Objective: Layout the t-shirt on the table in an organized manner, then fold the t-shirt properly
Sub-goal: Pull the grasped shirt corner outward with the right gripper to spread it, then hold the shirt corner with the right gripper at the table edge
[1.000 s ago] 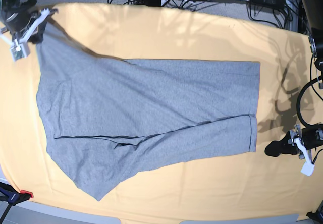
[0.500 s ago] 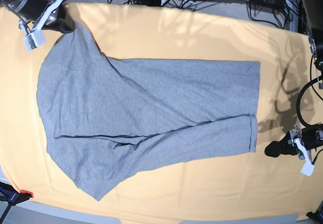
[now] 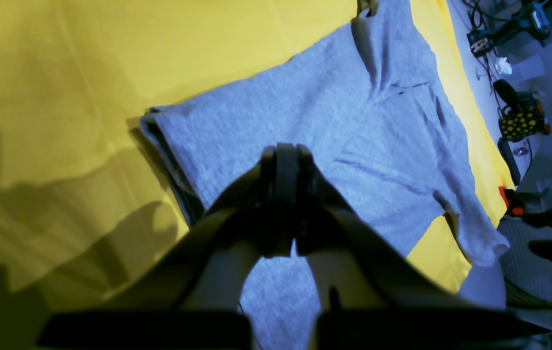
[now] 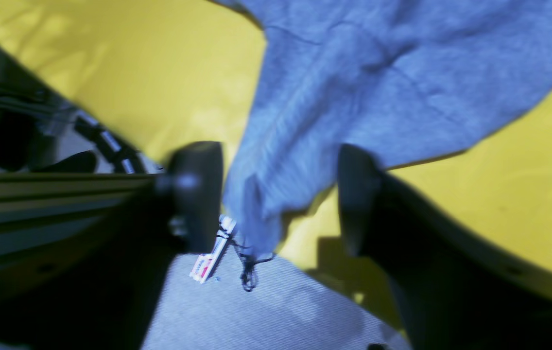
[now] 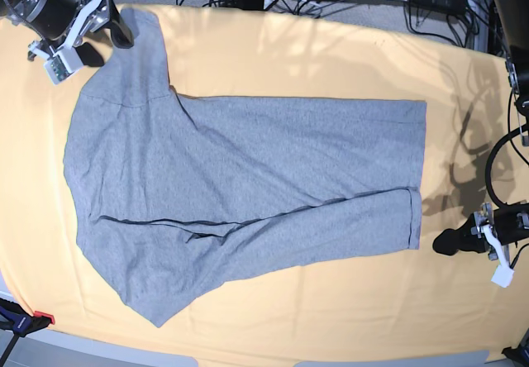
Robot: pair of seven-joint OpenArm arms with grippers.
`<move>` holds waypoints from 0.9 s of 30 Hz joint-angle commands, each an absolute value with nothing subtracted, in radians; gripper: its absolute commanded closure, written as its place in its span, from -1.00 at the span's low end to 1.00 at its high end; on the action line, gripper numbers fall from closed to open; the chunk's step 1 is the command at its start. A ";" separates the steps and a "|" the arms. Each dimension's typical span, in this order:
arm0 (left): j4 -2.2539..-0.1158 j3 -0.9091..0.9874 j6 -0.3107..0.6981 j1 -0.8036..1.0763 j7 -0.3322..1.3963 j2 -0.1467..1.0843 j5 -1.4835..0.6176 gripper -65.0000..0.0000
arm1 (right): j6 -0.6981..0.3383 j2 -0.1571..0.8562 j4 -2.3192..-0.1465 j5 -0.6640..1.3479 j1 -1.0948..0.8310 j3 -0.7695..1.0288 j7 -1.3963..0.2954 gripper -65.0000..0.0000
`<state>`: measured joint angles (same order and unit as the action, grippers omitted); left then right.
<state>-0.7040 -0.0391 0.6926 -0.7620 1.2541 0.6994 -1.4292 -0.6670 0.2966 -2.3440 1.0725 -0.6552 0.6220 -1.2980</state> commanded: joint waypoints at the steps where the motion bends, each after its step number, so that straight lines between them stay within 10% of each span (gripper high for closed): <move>1: -0.718 -0.030 0.698 -0.795 1.242 0.720 -1.457 1.00 | -0.673 0.308 -2.356 1.091 -0.643 0.630 -1.276 -0.27; 12: -0.718 -0.030 0.698 -0.795 1.319 0.784 -1.484 1.00 | -0.495 0.308 -2.356 0.803 -0.491 0.630 -1.131 -0.24; 27: -0.718 -0.030 0.698 -0.795 1.335 0.832 -1.484 1.00 | -0.445 0.307 -1.736 0.946 -0.268 0.630 -1.122 -0.24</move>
